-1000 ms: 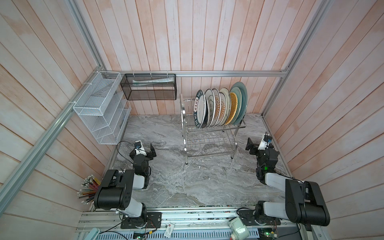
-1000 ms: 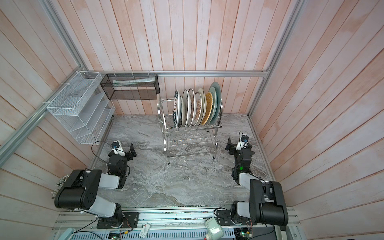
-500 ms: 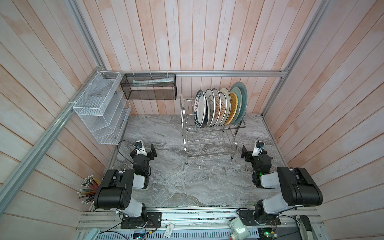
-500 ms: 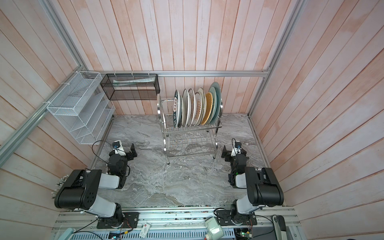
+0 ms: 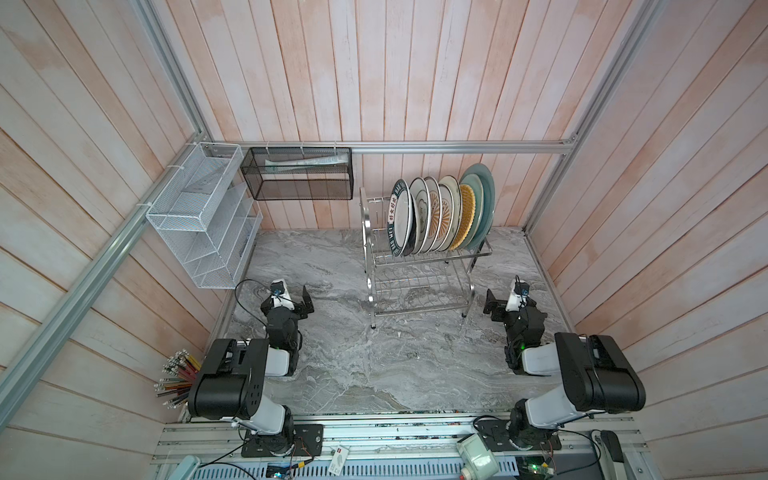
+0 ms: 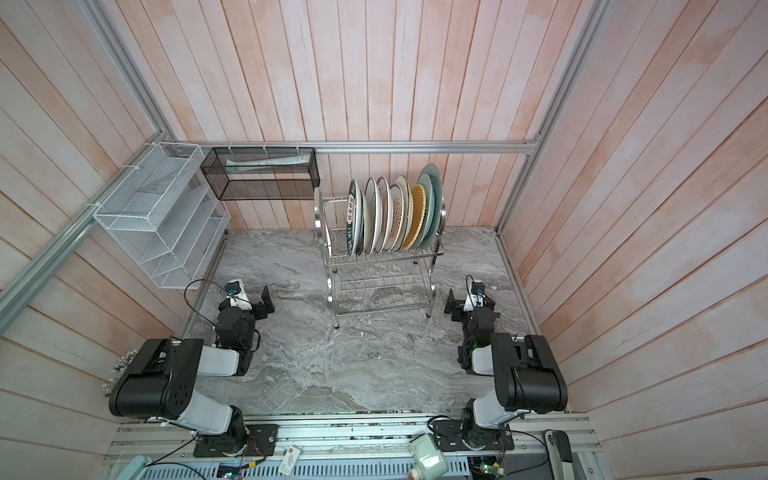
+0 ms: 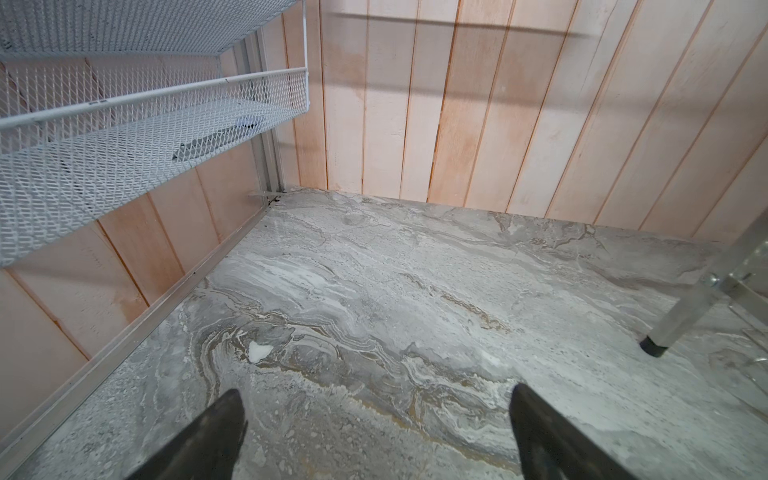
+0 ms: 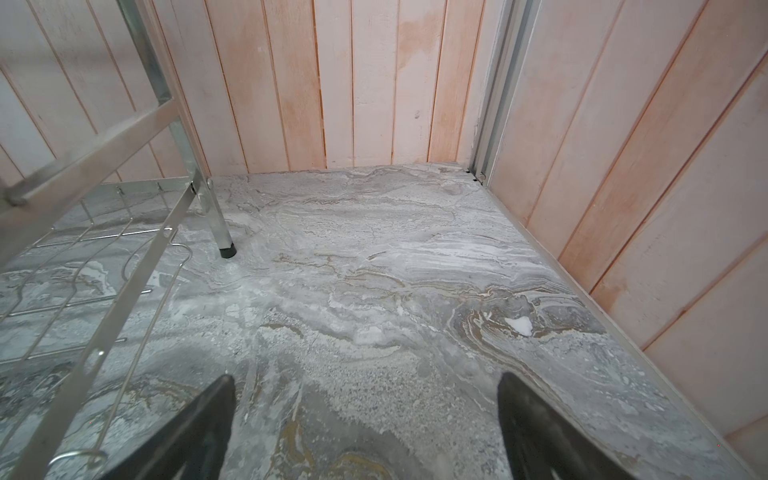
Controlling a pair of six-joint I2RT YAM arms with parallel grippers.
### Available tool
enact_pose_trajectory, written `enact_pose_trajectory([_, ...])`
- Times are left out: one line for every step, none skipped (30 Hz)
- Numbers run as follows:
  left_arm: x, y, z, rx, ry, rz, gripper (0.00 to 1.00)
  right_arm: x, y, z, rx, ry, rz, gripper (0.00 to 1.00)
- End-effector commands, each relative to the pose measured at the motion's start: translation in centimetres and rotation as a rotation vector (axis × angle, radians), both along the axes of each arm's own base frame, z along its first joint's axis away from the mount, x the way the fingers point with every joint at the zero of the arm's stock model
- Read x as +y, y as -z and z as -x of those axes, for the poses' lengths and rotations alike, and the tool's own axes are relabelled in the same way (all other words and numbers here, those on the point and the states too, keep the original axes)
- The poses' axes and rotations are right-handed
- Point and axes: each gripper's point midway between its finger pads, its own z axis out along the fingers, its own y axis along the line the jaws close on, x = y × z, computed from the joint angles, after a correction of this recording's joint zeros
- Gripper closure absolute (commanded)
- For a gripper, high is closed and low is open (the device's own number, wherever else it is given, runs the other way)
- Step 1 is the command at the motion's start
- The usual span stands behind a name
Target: Load the plates into the dish rack
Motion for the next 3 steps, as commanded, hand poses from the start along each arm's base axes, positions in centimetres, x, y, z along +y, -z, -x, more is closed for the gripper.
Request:
enact_pose_trajectory([0.04, -0.23, -0.35, -0.003, 0.008, -0.012, 0.00, 0.26, -0.90, -0.48, -0.018, -0.020, 0.006, 0.02])
enact_pose_trajectory([-0.04, -0.36, -0.24, -0.009, 0.011, -0.013, 0.00, 0.25, -0.93, -0.50, -0.019, -0.019, 0.005, 0.02])
enact_pose_trajectory([-0.07, -0.37, -0.22, -0.009, 0.012, -0.014, 0.00, 0.23, -1.00, -0.49, -0.022, -0.017, 0.008, 0.02])
